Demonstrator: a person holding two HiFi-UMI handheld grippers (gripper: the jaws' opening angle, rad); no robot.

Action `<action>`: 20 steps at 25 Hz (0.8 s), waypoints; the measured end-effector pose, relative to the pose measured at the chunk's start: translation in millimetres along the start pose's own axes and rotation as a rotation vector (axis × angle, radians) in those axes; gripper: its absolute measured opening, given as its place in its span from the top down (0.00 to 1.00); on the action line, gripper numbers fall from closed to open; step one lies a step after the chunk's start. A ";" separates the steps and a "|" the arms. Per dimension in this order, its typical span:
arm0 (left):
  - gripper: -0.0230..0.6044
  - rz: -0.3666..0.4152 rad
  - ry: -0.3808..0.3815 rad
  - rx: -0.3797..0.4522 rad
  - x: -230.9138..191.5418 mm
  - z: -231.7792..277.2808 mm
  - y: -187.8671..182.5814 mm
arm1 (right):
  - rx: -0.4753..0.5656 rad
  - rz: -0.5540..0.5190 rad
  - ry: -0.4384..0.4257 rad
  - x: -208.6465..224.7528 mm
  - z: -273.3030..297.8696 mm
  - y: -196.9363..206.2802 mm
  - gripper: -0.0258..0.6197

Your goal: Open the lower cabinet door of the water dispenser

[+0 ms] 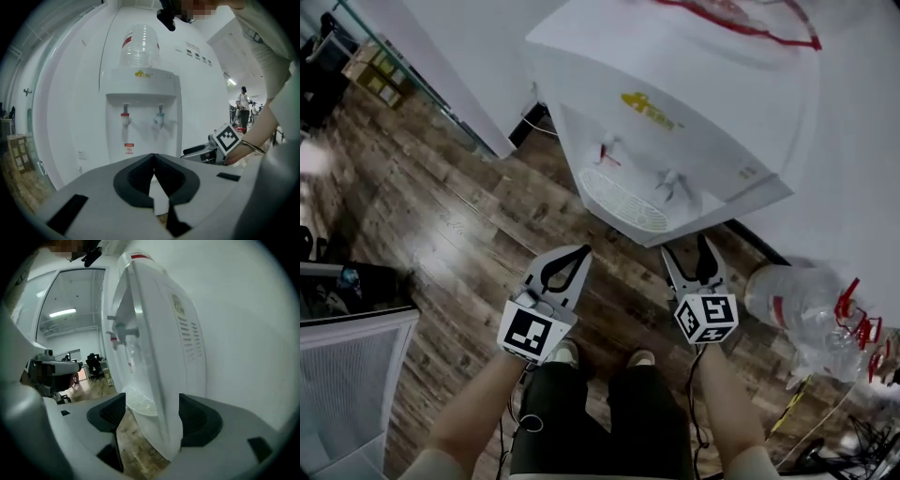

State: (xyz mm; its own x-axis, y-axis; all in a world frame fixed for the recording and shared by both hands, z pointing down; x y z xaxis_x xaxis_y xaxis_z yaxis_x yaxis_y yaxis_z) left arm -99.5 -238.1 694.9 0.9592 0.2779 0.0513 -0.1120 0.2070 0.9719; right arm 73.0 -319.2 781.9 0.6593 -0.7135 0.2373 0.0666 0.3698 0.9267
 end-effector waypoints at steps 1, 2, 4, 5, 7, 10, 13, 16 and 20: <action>0.96 -0.011 -0.004 0.000 -2.3 4.4 9.5 | -0.002 -0.005 0.004 4.2 6.0 11.1 0.42; 0.95 -0.020 -0.008 0.001 -4.6 8.9 18.1 | -0.004 -0.011 0.009 8.4 11.8 21.8 0.42; 0.95 -0.023 -0.012 0.006 -9.1 18.1 33.3 | -0.011 -0.027 0.016 16.9 23.5 41.6 0.42; 0.95 -0.020 -0.014 0.009 -10.9 22.4 40.6 | -0.015 -0.036 0.018 20.8 28.9 50.7 0.41; 0.95 -0.023 -0.024 0.011 -13.5 28.9 55.3 | -0.019 -0.054 0.025 28.4 36.8 66.7 0.40; 0.95 -0.007 -0.044 0.015 -17.7 37.0 74.2 | -0.003 -0.079 0.055 41.2 49.6 84.6 0.36; 0.95 0.023 -0.025 0.009 -17.4 45.0 92.9 | 0.015 -0.084 0.066 52.8 63.1 95.8 0.33; 0.95 0.019 -0.016 -0.007 -17.8 50.7 106.1 | 0.019 -0.105 0.051 59.1 73.1 100.0 0.32; 0.95 0.006 -0.008 -0.013 -19.1 53.3 112.7 | 0.013 -0.136 0.020 61.0 80.9 102.5 0.33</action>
State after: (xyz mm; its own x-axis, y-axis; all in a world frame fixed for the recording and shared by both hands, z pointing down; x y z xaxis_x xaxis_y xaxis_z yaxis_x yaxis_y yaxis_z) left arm -116.6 -270.1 815.7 0.9606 0.2714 0.0593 -0.1211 0.2172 0.9686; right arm 59.4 -373.0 914.9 0.6596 -0.7445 0.1034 0.1470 0.2628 0.9536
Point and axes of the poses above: the fingertips, and each gripper's own axes: z forward along the fingers, x to its right, y out of its underside, the point moved 2 cm from there along -z, backward along the fingers, and after that the axes turned 8 degrees about -y, right-handed, at the moved point
